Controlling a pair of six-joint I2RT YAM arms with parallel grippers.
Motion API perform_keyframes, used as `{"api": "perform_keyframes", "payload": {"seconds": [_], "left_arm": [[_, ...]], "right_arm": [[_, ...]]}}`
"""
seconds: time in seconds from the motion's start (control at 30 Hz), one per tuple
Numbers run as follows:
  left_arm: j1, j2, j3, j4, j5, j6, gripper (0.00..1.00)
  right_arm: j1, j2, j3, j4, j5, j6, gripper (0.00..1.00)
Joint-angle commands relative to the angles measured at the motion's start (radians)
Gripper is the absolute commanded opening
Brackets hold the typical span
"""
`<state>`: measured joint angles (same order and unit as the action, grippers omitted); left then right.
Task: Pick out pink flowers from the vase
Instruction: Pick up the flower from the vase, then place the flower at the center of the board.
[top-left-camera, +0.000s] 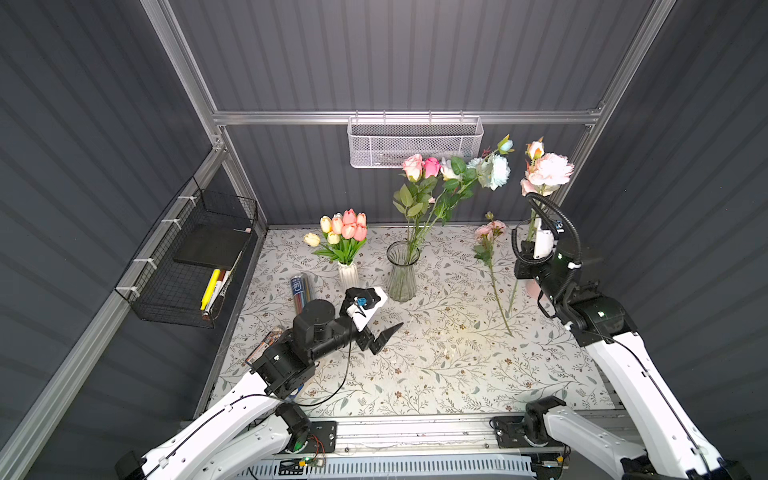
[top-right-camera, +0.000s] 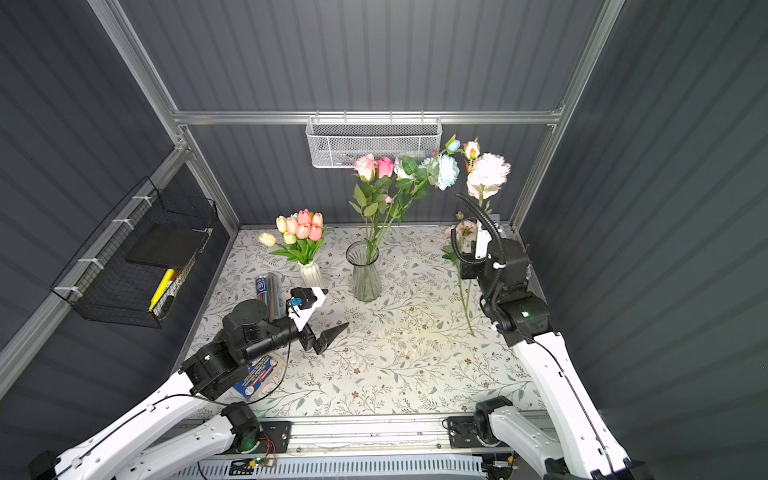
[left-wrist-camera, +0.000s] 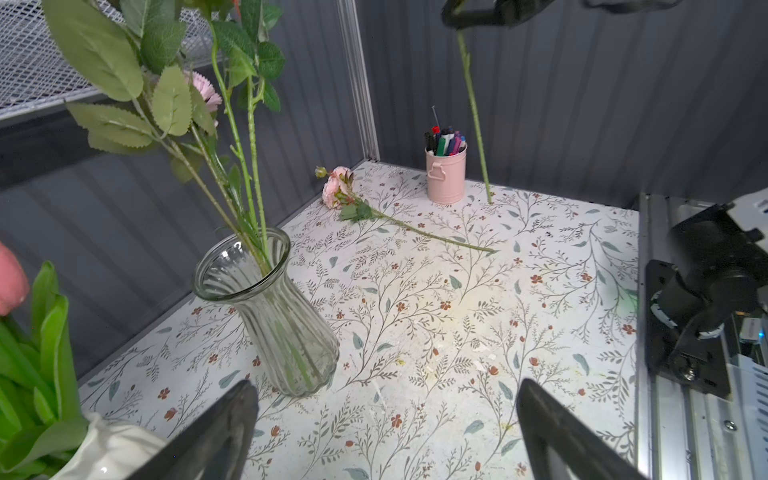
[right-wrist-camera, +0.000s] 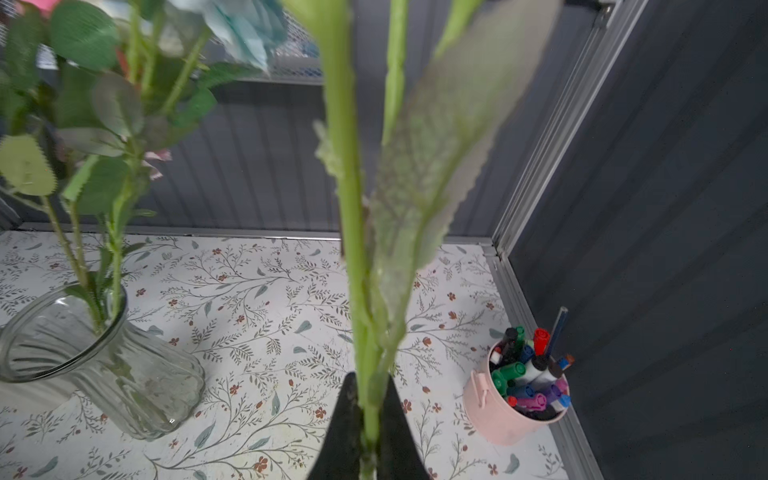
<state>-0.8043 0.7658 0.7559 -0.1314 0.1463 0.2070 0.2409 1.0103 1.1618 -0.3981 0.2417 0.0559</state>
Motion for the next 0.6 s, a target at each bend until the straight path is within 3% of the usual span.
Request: {"api": "perform_keyframes", "payload": {"seconds": [0.0, 0.17, 0.23, 0.43, 0.57], "left_arm": [[-0.003, -0.011, -0.012, 0.025, 0.069, 0.01, 0.99], [-0.008, -0.028, -0.014, 0.03, 0.088, 0.004, 0.99], [-0.016, -0.045, -0.019, 0.03, 0.081, 0.006, 0.99], [-0.033, -0.073, -0.023, 0.032, 0.081, 0.011, 0.99], [-0.037, -0.077, -0.024, 0.034, 0.088, 0.014, 0.99]], "right_arm": [[-0.055, 0.073, 0.029, -0.008, -0.051, 0.122, 0.0], [-0.205, 0.214, 0.047, -0.006, -0.207, 0.356, 0.0], [-0.235, 0.306, 0.073, -0.001, -0.264, 0.373, 0.0], [-0.237, 0.658, 0.396, -0.331, -0.352, 0.181, 0.0], [-0.225, 0.757, 0.421, -0.329, -0.377, 0.081, 0.0]]}}
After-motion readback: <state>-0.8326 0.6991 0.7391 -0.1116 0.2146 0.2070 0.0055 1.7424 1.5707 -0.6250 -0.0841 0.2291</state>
